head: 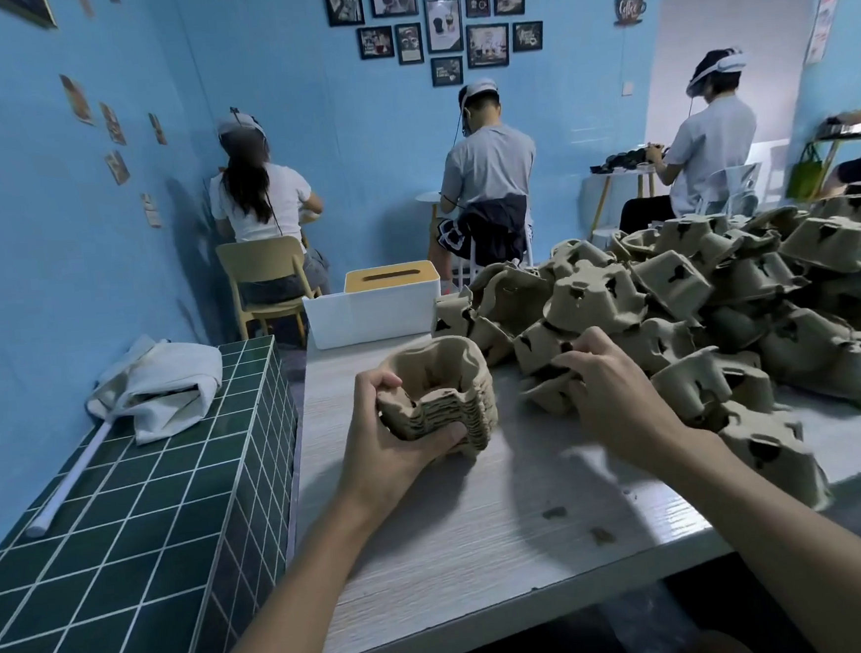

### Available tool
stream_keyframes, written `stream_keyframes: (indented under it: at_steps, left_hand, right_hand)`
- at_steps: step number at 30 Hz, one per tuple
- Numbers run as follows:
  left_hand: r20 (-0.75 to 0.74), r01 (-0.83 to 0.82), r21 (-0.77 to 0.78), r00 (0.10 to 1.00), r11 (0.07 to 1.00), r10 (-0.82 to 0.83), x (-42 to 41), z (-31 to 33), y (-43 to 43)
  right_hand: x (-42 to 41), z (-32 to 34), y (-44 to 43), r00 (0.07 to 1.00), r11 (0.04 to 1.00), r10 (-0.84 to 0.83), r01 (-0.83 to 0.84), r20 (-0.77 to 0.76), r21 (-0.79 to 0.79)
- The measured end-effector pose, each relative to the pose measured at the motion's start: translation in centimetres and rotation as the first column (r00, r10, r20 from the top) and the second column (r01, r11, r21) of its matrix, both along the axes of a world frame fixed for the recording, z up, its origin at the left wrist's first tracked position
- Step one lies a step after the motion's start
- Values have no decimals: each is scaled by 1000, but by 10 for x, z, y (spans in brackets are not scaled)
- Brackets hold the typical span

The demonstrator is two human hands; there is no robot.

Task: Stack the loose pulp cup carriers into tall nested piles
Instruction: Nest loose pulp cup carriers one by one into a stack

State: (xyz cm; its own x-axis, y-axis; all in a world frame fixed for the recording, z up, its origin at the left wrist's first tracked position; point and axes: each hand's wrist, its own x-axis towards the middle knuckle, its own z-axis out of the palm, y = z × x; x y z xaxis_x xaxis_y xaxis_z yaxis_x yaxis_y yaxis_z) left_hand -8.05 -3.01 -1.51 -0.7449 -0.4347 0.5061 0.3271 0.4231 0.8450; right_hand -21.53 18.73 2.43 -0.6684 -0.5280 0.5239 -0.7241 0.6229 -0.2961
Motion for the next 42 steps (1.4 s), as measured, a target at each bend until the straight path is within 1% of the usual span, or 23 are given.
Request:
stream_keyframes:
  at_steps: [2,6,10,13,15,17,19,21,23,25,26,28,30,32,33,34,36,37,38,42]
  left_hand:
    - [-23,-29,-8,999,1000,29,4,0,1]
    - [-49,-60,-9,997,998,60,10,-1,2]
    - [-57,-76,-26,996,997,75,13,-1,4]
    - [-80,-97,-54,992,994,93,14,-3,2]
    - [-93,-104,-77,991,992,97,15,-4,2]
    - [-106,-97,-89,991,991,88,16,-3,3]
    - [-111,-94,-93,990,991,84,17,-2,4]
    - [-100,-96,-92,991,991,86,17,-1,4]
    - [-91,-99,-80,992,992,92,17,-1,3]
    - [-92,-107,-77,991,991,100,18,-1,3]
    - [-92,-110,-78,991,991,102,18,-1,3]
    - [-91,-109,-71,991,991,103,18,-1,3]
    - [-95,-113,-75,990,991,105,18,0,3]
    - [-97,-114,-78,990,990,106,18,-1,1]
    - [-98,-111,-78,990,991,104,18,-1,1]
    - [-98,-109,-79,990,991,101,18,-1,1]
    - [-96,-107,-78,990,991,99,18,-1,1]
    - [-96,-106,-77,991,991,98,18,-1,1]
    - [-95,-106,-76,991,991,99,18,-1,2]
    - [-94,-107,-85,991,991,99,20,0,2]
  right_hand:
    - [1,1,2,1000,999,15,-15,4,-30]
    - [11,-1,6,997,987,59,-51,53,-150]
    - [21,-5,13,988,977,106,-82,115,-197]
    - [22,-13,19,976,982,146,-123,162,-144]
    - [19,-18,20,972,990,136,-129,191,-48]
    - [21,-21,18,991,998,59,-63,118,32]
    - [29,-18,13,999,1000,24,-25,30,16]
    - [39,-11,3,998,998,67,-67,21,-9]
    - [43,-10,-6,992,991,122,-122,16,52]
    - [43,-10,-15,990,982,141,-138,-12,128]
    - [42,-11,-17,990,981,140,-134,-31,139]
    - [41,-12,-18,989,985,142,-136,-51,109]
    - [41,-14,-12,989,989,143,-141,-48,40]
    - [42,-13,-5,994,995,98,-99,-40,-8]
    - [44,-12,-1,997,997,73,-73,-32,-2]
    - [47,-12,3,999,998,50,-50,-15,35]
    - [52,-11,7,999,985,44,-44,7,169]
    - [55,-11,7,999,975,46,-44,-3,219]
    - [58,-13,6,999,971,49,-42,-22,234]
    - [59,-17,1,997,994,41,-33,-70,105]
